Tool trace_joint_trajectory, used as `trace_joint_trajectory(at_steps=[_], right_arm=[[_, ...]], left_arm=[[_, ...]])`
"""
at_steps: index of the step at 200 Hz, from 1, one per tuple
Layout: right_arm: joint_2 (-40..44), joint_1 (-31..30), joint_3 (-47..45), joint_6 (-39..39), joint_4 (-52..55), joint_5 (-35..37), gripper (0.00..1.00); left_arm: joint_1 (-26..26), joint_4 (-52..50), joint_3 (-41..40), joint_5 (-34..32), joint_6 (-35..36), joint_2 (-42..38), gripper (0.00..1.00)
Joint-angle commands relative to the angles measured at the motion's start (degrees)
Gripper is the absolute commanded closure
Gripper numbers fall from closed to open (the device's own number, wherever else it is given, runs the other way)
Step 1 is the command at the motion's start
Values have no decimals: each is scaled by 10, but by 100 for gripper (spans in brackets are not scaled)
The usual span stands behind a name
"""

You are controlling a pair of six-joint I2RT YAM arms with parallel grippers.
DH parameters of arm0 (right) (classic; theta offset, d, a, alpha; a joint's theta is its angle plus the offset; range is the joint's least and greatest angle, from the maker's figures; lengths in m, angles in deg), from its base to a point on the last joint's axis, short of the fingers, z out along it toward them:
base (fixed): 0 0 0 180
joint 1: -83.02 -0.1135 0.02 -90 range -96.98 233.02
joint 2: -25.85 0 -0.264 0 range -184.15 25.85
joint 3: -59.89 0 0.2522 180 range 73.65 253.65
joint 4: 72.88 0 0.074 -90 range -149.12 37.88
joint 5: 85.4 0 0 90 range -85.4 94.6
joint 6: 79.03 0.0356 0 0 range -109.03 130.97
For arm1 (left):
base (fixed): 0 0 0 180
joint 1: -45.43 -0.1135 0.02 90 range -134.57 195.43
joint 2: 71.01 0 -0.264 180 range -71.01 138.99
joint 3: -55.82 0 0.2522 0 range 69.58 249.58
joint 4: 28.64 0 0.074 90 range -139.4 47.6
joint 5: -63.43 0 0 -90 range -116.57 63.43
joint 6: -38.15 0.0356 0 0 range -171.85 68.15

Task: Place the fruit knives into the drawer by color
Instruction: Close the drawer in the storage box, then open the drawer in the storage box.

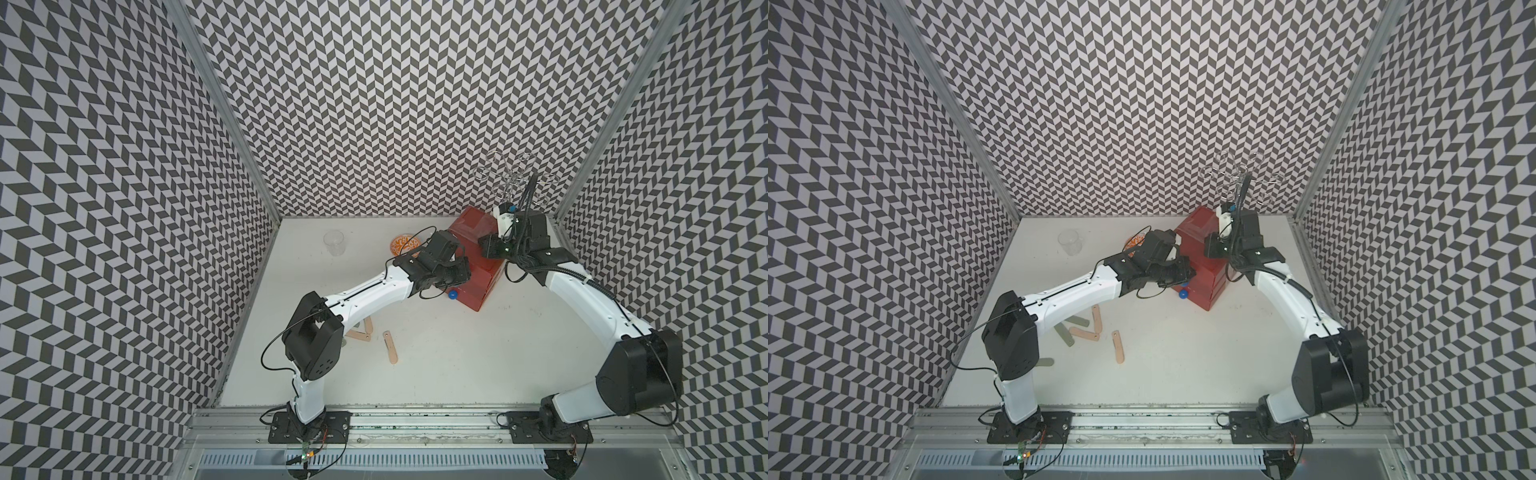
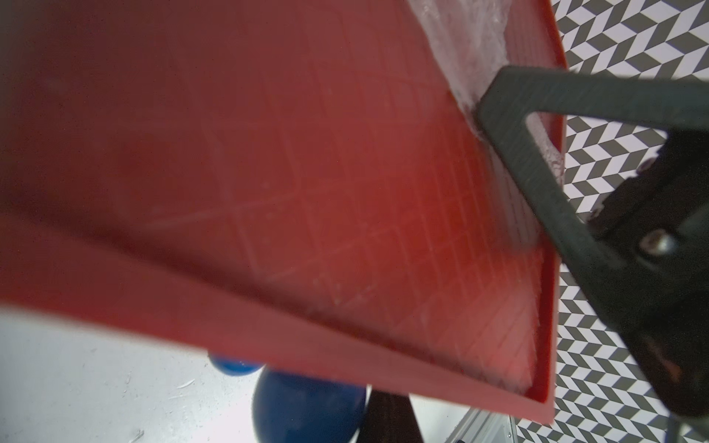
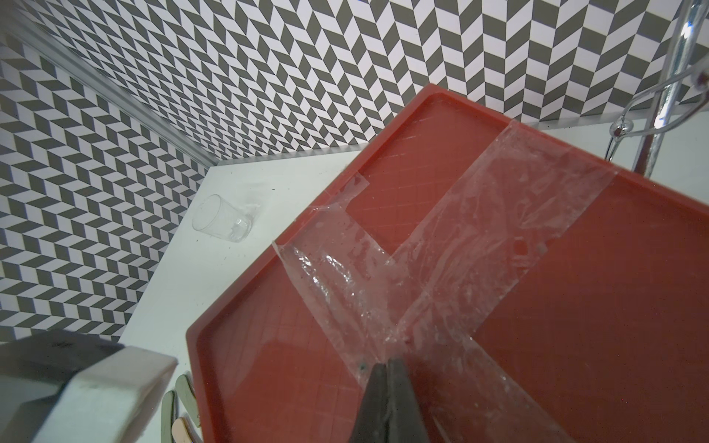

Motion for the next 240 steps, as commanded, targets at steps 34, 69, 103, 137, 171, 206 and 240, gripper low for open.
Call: trace_joint_trajectory(at_steps=[34,69,103,137,171,206,240], right_arm=[[-31,1,-40,3,123,29,99],[-27,1,-34,3,127,33,99],[-28,1,-29,-1,131,35,99],[-27,1,-29,-5,131,36,99],[-29,1,-30,-5,130,32,99],[-28,1,-33,-4,127,31,99],[-30,1,-38,-3,121,28,99]], left_arm=[[13,10,-1,-41,37,-81,99],[15,31,-54,-48,51,-151,83],[14,122,-181,-50,46,-237,65],[6,222,-308,-35,12,-290,48],[-12,301,-389,0,-24,-295,46],[-22,357,-430,9,-43,-274,46],[-23,400,-440,20,-52,-237,47]])
